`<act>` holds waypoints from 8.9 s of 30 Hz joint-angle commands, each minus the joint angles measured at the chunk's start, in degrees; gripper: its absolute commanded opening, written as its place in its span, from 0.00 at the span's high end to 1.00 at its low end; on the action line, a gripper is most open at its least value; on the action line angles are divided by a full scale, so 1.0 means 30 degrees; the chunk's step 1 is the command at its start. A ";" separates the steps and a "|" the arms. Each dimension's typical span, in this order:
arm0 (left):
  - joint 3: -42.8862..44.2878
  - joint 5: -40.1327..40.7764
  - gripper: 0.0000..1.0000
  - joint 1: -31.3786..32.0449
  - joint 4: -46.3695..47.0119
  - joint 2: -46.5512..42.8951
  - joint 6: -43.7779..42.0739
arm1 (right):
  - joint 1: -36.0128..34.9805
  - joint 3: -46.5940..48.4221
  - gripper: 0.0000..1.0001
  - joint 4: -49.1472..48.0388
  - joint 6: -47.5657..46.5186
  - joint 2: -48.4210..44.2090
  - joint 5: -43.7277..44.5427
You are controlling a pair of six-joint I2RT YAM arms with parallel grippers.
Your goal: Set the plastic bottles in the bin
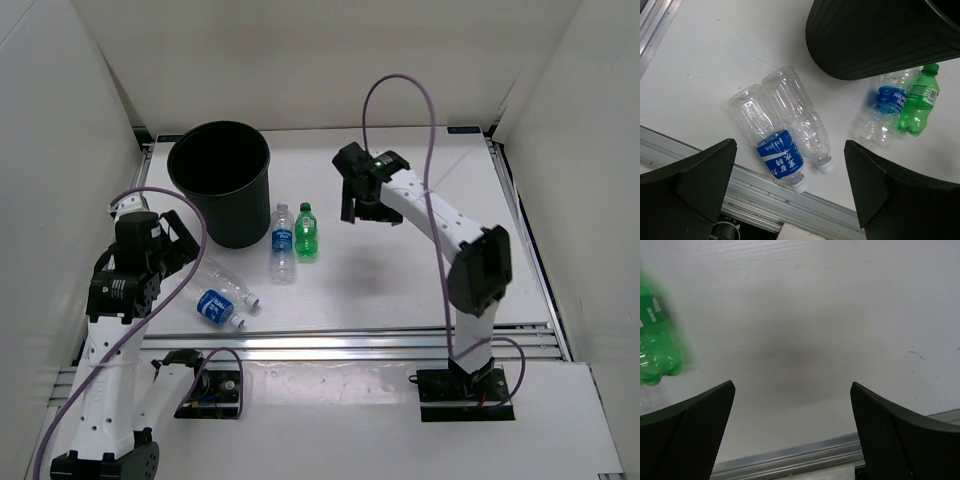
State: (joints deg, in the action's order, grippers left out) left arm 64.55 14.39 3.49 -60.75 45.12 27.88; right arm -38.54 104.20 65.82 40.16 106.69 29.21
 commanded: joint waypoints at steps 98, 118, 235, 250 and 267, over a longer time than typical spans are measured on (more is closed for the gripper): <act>-0.6696 0.0796 0.00 -0.0137 -0.1722 -0.0308 1.0338 | 0.1747 -0.5086 0.00 -1.1099 -0.0112 -0.0883 -1.9402; -0.7251 -0.0606 0.00 -0.1807 -0.0902 -0.0569 0.7758 | 0.0253 0.3200 0.00 -1.2829 -0.0382 1.0749 -2.2332; -0.4794 0.0825 0.00 0.1299 0.7448 0.1356 1.0227 | -0.6429 0.5871 0.00 -0.6882 -1.0839 -0.8819 0.1454; 0.2087 0.0892 0.00 0.1270 0.7448 0.7837 0.9193 | -0.6429 0.5871 0.00 -0.7234 -1.1219 -0.8993 0.1806; 1.0209 -0.2835 0.00 -0.1746 0.6715 1.4312 1.0719 | -0.6078 0.5871 0.00 -0.7585 -1.1571 -0.8612 0.1630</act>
State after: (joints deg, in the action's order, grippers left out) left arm 92.68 8.27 -0.80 -38.89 87.48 61.25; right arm -57.23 121.69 45.28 6.98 80.88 33.69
